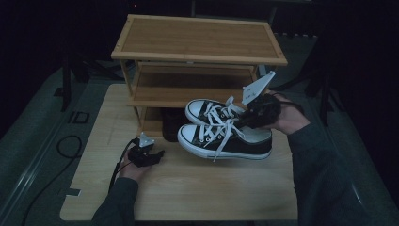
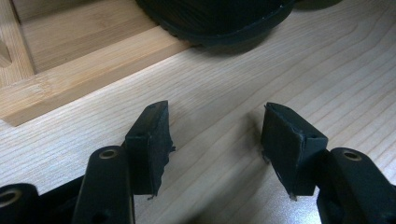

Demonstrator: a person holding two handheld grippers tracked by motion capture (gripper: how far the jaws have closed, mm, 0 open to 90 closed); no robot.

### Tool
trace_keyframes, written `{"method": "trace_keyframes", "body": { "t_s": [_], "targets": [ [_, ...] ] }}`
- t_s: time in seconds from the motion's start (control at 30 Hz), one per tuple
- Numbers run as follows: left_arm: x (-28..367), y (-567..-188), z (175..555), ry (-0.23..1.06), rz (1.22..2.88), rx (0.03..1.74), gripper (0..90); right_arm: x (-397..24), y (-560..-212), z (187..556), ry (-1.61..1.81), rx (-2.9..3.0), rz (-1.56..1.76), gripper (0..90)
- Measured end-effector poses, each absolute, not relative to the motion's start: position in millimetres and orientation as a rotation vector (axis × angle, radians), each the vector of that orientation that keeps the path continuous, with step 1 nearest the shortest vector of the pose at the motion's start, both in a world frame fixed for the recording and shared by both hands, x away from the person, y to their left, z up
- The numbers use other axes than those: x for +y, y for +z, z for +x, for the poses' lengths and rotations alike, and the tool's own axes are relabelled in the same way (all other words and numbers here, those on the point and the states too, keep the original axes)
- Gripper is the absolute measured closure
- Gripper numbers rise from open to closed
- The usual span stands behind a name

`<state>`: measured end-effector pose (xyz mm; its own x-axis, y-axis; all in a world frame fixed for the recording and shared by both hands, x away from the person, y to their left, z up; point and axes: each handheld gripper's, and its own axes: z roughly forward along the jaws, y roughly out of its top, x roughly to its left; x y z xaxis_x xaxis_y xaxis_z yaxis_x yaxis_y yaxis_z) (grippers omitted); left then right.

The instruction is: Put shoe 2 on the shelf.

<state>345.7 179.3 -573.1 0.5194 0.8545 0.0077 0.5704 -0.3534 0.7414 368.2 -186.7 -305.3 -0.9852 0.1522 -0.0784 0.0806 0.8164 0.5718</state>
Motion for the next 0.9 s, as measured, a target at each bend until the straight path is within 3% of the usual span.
{"method": "trace_keyframes", "body": {
  "t_s": [0.9],
  "targets": [
    [180, -573, 346, 0.518, 2.059, 1.157, 42.6, -157, -307, 427, 0.884, 2.733, 0.469, 85.1]
  ]
}}
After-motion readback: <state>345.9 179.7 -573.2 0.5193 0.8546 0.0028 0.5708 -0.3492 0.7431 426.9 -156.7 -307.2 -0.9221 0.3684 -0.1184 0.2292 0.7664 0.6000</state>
